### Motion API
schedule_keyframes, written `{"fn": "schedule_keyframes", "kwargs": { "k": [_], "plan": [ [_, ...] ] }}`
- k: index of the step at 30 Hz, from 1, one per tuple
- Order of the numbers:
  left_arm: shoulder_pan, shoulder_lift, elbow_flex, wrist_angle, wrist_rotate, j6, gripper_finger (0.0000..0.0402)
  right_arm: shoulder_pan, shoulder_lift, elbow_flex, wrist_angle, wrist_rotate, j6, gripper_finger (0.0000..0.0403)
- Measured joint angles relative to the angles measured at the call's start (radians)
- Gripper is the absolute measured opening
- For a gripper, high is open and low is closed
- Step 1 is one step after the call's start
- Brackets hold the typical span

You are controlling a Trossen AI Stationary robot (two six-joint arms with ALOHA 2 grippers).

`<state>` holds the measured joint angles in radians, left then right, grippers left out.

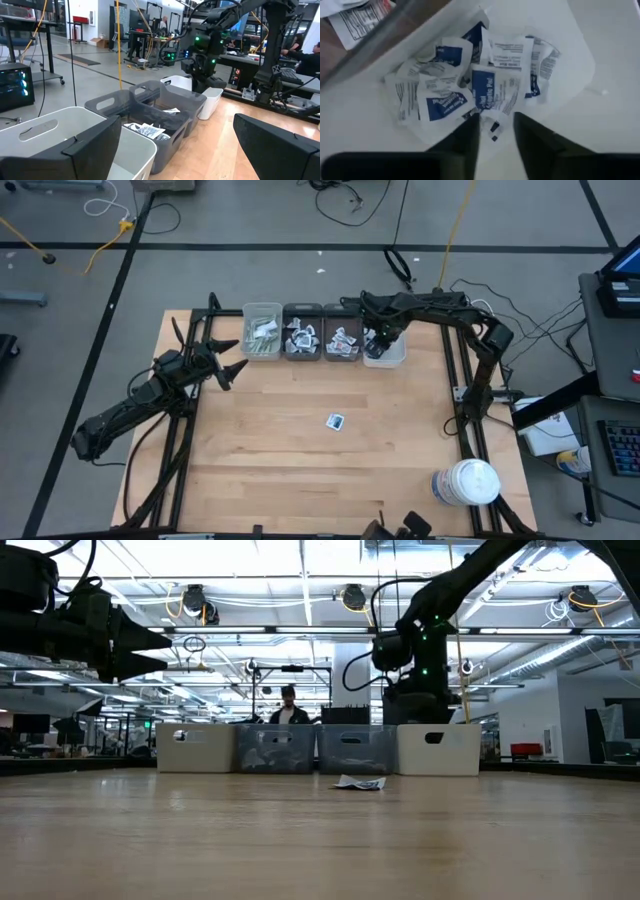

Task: Pick & Place First Aid Supplies
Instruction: Put the alcohol pad into the white bin

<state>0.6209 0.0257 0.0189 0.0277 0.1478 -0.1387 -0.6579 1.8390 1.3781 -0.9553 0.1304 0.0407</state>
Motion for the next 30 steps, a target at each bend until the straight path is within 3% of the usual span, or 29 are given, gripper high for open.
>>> {"fn": "schedule_keyframes", "kwargs": {
  "k": [6, 10, 25, 30],
  "plan": [
    [0.0, 0.0, 0.0, 0.0, 0.0, 0.0, 0.0392, 0.001, -0.001, 0.0, 0.001, 0.005, 0.002, 0.0189],
    [0.0, 0.0, 0.0, 0.0, 0.0, 0.0, 0.0392, 0.0, -0.027, 0.005, 0.001, 0.004, 0.03, 0.0226],
    [0.0, 0.0, 0.0, 0.0, 0.0, 0.0, 0.0392, 0.029, -0.186, 0.049, -0.194, 0.0, 0.462, 0.0238],
    [0.0, 0.0, 0.0, 0.0, 0.0, 0.0, 0.0392, 0.079, -0.197, 0.059, -0.209, 0.005, 0.486, 0.0238]
  ]
}}
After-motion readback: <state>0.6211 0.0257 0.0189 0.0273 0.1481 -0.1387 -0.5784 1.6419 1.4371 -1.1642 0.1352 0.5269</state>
